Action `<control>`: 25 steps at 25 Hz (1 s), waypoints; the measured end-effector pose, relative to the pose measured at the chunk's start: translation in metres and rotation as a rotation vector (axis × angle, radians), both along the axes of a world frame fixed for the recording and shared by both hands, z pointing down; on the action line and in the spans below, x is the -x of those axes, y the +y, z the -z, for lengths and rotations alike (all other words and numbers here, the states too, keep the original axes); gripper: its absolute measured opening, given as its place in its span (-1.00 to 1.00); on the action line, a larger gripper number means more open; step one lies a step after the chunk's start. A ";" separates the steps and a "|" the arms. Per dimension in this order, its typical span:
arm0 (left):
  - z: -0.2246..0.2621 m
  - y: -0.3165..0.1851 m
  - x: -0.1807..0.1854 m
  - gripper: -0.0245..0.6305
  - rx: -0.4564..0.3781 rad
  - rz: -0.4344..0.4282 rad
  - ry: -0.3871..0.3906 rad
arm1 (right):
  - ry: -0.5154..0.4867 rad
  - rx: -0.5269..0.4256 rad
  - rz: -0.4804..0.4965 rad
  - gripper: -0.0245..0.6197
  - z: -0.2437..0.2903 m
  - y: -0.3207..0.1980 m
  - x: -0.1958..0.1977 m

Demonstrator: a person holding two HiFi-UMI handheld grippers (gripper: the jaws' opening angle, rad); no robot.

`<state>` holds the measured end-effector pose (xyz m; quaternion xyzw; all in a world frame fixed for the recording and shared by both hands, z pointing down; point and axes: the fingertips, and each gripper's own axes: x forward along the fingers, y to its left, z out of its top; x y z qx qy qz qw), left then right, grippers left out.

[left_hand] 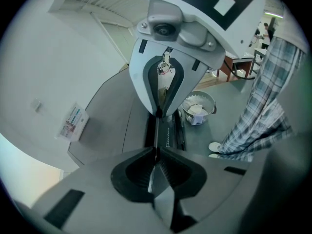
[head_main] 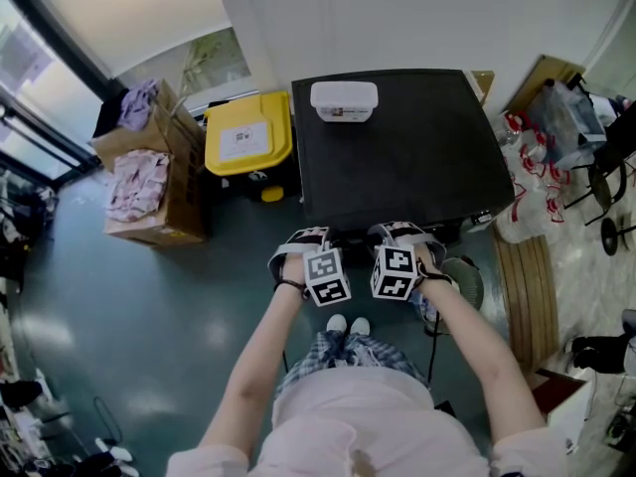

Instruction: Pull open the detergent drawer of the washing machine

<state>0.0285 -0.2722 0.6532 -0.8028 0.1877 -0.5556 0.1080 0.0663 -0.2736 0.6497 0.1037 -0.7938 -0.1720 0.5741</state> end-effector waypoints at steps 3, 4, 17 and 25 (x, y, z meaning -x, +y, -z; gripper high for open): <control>0.000 0.007 -0.001 -0.75 0.008 -0.003 0.015 | -0.002 0.008 0.012 -0.74 -0.001 0.006 -0.001; 0.000 0.009 -0.001 -0.75 0.009 -0.004 0.015 | -0.005 0.010 0.014 -0.74 -0.001 0.008 -0.001; 0.000 0.044 -0.007 -0.75 0.040 -0.023 0.025 | -0.008 0.054 0.002 -0.75 -0.001 0.043 -0.007; -0.002 0.074 -0.011 -0.76 0.067 -0.050 0.029 | -0.008 0.111 -0.002 -0.76 -0.003 0.073 -0.010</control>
